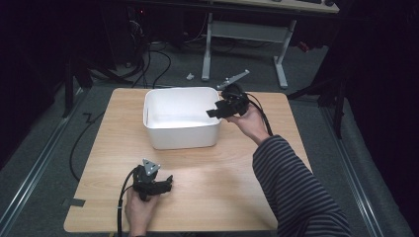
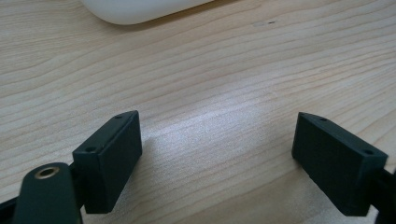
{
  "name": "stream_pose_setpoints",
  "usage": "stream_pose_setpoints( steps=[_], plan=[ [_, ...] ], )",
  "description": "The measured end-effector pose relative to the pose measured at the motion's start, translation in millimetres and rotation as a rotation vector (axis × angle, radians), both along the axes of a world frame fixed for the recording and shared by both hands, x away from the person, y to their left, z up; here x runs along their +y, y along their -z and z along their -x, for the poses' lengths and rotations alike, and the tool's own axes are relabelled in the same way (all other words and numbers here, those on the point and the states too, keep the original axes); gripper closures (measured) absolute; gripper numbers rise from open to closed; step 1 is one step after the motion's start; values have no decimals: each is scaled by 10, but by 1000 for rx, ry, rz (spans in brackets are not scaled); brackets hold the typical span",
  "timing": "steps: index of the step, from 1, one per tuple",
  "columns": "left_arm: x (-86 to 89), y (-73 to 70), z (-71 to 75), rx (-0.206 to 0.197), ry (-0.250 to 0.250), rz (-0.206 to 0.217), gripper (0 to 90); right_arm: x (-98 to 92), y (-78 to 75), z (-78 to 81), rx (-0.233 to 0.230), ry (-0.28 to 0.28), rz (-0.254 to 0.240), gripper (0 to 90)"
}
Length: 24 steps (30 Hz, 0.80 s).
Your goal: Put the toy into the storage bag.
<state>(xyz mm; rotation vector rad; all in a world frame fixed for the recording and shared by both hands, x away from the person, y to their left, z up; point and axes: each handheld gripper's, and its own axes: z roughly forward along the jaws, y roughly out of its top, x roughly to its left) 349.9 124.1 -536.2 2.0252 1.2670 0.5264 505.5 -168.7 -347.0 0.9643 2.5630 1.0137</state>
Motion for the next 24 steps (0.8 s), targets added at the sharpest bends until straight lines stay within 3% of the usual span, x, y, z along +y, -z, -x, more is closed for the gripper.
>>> stream_pose_setpoints(
  steps=[11, 21, 24],
  plan=[
    [-1, 0, 0, -1, -2, 0, 162, -653, 196, 244, -2, 86, -42, 456],
    [-2, 0, 0, -1, -2, 0, 162, -1022, 327, 412, 17, 153, -67, 457],
    [-2, 0, 0, -1, -2, 0, 162, -1119, 382, 487, 14, 173, -41, 457]
  ],
)
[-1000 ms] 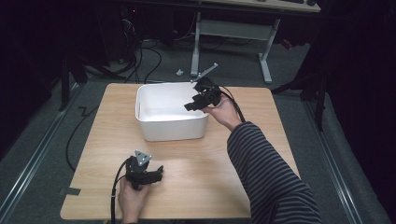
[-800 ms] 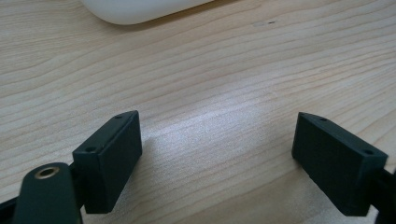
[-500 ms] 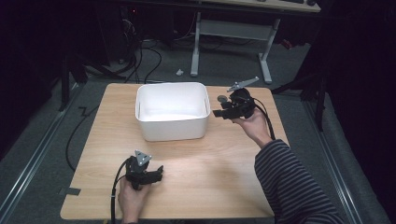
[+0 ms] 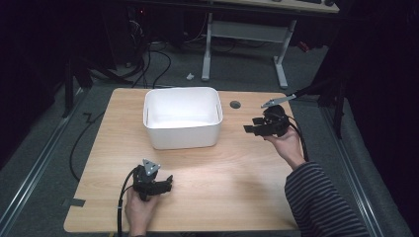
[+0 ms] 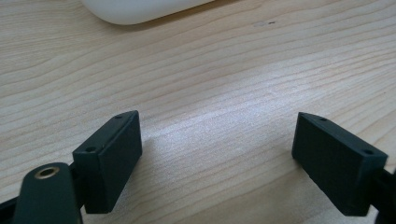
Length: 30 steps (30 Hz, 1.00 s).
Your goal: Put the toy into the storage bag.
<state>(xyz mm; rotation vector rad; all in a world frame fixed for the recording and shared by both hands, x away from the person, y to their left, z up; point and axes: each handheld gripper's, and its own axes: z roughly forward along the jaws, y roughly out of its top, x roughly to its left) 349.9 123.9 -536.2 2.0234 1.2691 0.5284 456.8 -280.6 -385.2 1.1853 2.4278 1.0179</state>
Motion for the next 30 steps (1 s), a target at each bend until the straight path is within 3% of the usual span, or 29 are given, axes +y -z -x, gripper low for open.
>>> stream_pose_setpoints(
  steps=[9, 13, 20, 30],
  plan=[
    [-1, 0, -1, 0, -1, 0, 162, -221, 37, 190, -12, 23, -19, 458],
    [-1, 0, -1, 0, -1, 0, 162, -287, 23, 310, -37, 29, -31, 462],
    [-2, 1, -1, -1, -2, 0, 162, -392, 108, 445, -31, 52, -41, 462],
    [-3, 1, -2, -2, -2, 0, 162, -514, 212, 690, -71, 78, -9, 466]
  ],
)
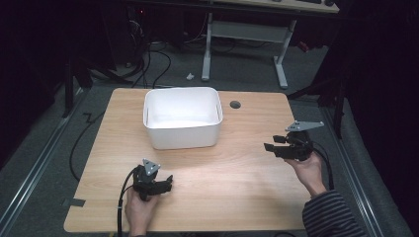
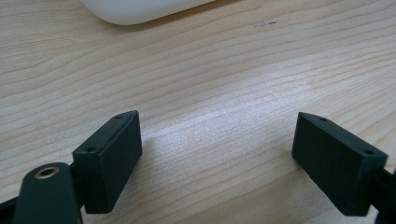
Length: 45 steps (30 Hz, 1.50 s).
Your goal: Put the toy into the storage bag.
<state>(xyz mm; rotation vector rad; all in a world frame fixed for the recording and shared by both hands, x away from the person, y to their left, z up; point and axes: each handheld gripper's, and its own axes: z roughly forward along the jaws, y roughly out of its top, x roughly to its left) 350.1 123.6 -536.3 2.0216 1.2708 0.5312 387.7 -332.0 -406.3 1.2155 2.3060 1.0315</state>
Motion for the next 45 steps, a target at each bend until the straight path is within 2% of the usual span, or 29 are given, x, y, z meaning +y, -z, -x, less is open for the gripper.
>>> stream_pose_setpoints(
  steps=[1, 3, 6, 10, 12, 19, 29, 32, 45],
  plan=[
    [-1, 0, 0, 0, 0, 0, 162, -20, 27, 53, -1, 2, -26, 466],
    [-1, 0, 0, 0, -1, 0, 162, -28, 42, 72, 2, 4, -28, 467],
    [-1, 0, 0, 0, 0, 0, 162, -78, 154, 151, 5, 17, -37, 471],
    [-1, 0, 0, 0, 0, 0, 162, -115, 230, 183, 9, 26, -49, 474],
    [-1, 0, 0, 0, 0, 0, 162, -137, 302, 203, 30, 41, -58, 474],
    [-1, 0, -1, 0, -1, 0, 162, -167, 482, 255, 21, 62, -86, 476],
    [-1, 0, 0, 0, -1, 0, 162, -76, 731, 273, 23, 72, -79, 467],
    [-1, 0, -1, 0, -1, 0, 162, -25, 819, 257, 26, 69, -63, 466],
    [-1, 0, -1, 0, -1, 0, 162, 111, 1042, 215, 23, 77, -25, 465]
  ],
)
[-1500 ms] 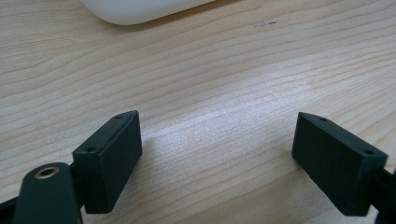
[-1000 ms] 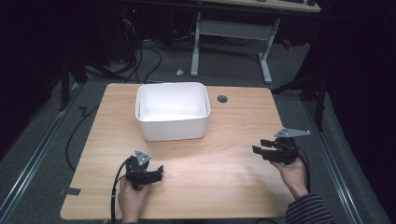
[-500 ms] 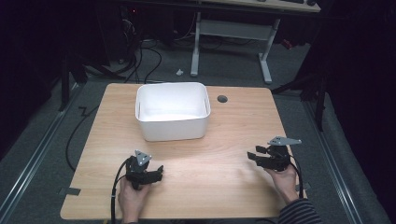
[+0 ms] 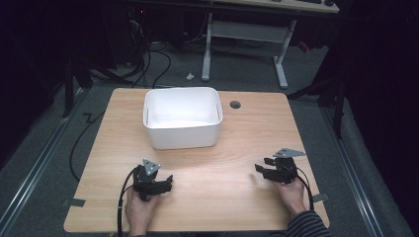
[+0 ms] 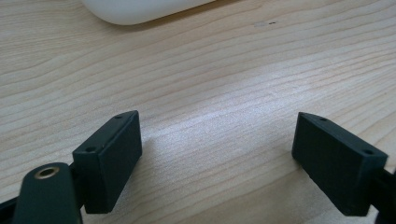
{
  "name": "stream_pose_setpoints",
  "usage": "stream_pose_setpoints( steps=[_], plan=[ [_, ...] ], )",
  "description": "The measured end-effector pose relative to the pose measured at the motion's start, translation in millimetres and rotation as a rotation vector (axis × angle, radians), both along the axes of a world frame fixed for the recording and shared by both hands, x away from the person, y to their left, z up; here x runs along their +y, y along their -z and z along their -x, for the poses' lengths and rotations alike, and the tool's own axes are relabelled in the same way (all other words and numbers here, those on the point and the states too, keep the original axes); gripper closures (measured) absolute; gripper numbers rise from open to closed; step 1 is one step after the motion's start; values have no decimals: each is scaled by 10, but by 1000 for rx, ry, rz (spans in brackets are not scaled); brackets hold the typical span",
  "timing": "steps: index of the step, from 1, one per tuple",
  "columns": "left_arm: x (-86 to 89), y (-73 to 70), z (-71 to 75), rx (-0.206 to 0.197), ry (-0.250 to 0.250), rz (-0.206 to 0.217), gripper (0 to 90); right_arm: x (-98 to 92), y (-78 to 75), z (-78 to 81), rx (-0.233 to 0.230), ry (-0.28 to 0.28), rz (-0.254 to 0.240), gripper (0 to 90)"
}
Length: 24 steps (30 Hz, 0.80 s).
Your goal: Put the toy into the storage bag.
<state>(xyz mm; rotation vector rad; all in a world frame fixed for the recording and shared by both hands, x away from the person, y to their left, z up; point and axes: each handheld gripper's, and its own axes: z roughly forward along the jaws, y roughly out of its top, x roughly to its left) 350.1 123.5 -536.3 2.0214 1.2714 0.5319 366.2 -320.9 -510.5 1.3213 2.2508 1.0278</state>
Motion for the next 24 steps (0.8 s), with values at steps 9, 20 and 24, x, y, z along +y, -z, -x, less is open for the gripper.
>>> stream_pose_setpoints(
  steps=[9, 20, 24],
  plan=[
    [0, 0, 0, 0, 0, 0, 162, 65, 106, -8, -8, 17, 30, 458],
    [-1, 0, -1, 0, -1, 0, 162, 115, 198, -3, -42, 24, 78, 396],
    [-1, 0, -1, 0, -1, 0, 162, 113, 198, -6, -42, 24, 80, 382]
  ],
)
